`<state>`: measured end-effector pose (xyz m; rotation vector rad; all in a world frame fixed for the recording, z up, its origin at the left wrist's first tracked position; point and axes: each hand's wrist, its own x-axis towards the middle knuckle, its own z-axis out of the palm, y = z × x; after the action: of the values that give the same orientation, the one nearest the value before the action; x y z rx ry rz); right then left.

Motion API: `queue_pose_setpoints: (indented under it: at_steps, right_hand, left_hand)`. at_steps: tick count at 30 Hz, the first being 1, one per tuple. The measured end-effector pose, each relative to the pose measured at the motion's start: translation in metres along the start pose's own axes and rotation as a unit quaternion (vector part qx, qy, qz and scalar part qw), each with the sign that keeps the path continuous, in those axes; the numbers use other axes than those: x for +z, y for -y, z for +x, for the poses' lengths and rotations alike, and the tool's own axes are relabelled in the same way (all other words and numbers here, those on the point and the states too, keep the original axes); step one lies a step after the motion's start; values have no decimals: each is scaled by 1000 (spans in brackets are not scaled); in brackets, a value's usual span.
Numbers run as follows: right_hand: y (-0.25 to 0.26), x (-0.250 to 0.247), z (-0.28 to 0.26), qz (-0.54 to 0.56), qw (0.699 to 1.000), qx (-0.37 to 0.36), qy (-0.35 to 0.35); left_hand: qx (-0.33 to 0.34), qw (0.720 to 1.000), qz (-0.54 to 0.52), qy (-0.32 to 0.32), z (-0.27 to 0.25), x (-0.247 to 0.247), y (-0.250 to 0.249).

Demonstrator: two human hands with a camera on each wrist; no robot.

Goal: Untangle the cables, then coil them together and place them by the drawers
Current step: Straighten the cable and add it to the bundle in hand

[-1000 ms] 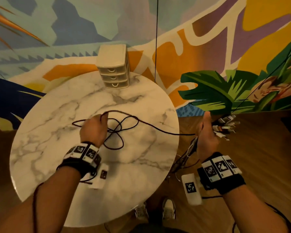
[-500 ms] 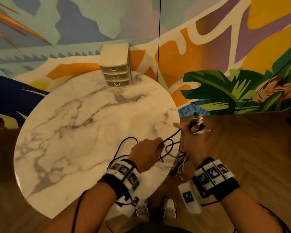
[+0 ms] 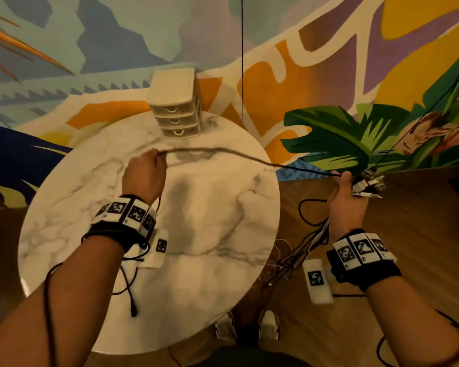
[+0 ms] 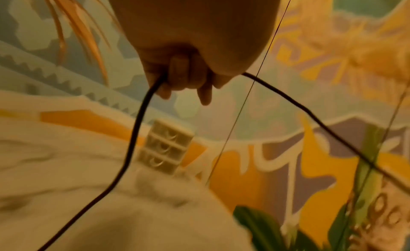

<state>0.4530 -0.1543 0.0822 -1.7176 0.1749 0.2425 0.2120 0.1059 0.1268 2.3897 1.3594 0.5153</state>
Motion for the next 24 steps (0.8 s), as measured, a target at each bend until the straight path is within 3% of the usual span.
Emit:
queue_pose_setpoints:
  at_steps: [2,5,7,9,10,12,13,16,18,21,24]
  right_hand:
    - [-5,2,-18,-21,997,-14,70]
    - [-8,9,-63,-50,967,-26,248]
    - [-5,13,-90,-80,940,-48,329]
    - [-1,18,-101,-85,945,-64,310]
    - [1,20,-101,-71,953,-57,288]
    - [-3,24,-88,-68,964,-52,253]
    - [-7,24,-81,-82,964,-50,248]
    - [-12,19,-67,-82,968,-50,233]
    - [-9,15,-59,-77,979,-46,184]
    - [-7,4,-42,-82,990,-58,103]
    - [-2,-6,-36,-43,994,-61,85]
  left_hand:
    - [35,997,14,-72,3,-12,-32]
    - [130,980,147,-24,-30,6,-90]
    - [234,952,199,10,-63,28,-122]
    - [279,927,222,113,-89,49,-135]
    - [299,920,220,127,-98,58,-135]
    - [325,923,181,96,-111,70,-126]
    - [307,935,141,109,-116,75,-120]
    - [189,952,-9,242,-127,93,-88]
    - [125,952,-25,277,-123,104,-41]
    - [-2,960,64,273,-100,99,50]
    - [-119,970,78,195,-69,71,89]
